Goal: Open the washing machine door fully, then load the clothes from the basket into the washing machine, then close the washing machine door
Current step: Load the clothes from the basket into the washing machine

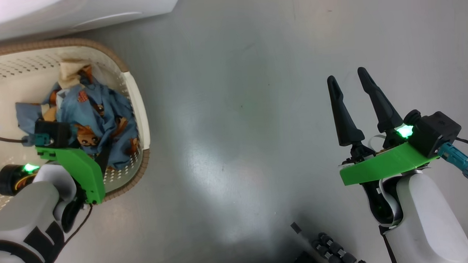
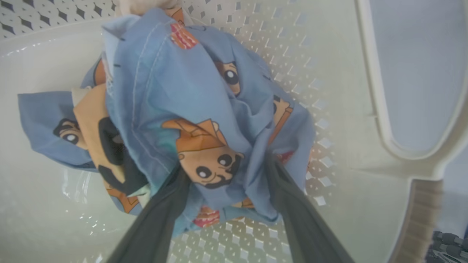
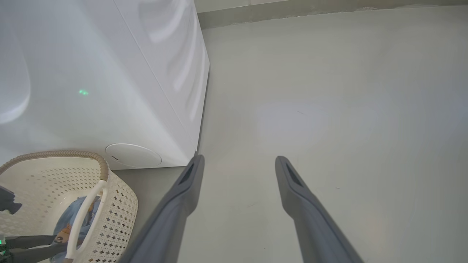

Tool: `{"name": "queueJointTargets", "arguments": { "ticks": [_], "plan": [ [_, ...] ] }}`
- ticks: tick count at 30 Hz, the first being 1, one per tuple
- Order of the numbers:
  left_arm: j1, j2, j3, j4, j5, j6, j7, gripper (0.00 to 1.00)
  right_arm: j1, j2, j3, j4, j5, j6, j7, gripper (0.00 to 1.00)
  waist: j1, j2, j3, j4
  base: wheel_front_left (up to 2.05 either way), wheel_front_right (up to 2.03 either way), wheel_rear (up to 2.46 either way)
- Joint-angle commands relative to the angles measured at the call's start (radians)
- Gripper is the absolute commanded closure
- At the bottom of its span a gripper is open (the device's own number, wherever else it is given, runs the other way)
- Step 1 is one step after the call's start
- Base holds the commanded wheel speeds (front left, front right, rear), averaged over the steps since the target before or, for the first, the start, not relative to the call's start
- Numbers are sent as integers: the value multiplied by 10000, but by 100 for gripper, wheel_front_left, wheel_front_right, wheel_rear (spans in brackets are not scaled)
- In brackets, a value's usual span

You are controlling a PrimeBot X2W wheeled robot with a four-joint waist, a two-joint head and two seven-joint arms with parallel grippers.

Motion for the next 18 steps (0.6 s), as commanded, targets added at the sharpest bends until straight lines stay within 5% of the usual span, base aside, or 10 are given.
{"name": "queueJointTargets", "arguments": {
  "ticks": [1, 4, 5, 7, 18],
  "plan": [
    [-74, 345, 60, 42, -101, -13, 14, 0, 126, 37, 241, -233, 36, 16, -74, 0, 0, 0, 41, -51, 0, 0, 0],
    [-213, 371, -302, 150, -312, -13, 91, 5, 133, 37, 267, -286, 27, 16, -74, 0, 0, 0, 58, -103, 0, 0, 0],
    [-248, 376, -388, 173, -380, -13, 87, 55, 147, 38, 265, -309, 21, 16, -74, 0, 0, 0, 54, -112, 0, 0, 0],
    [-293, 363, -525, 219, -522, -13, 74, 100, 191, 38, 248, -342, -4, 16, -74, 0, 0, 0, 14, -111, 0, 0, 0],
    [-60, 64, -806, 396, -1405, -13, -682, 100, 334, 39, 63, -258, -184, 16, -74, 0, 0, 0, -797, 279, 0, 0, 0]
  ]
}}
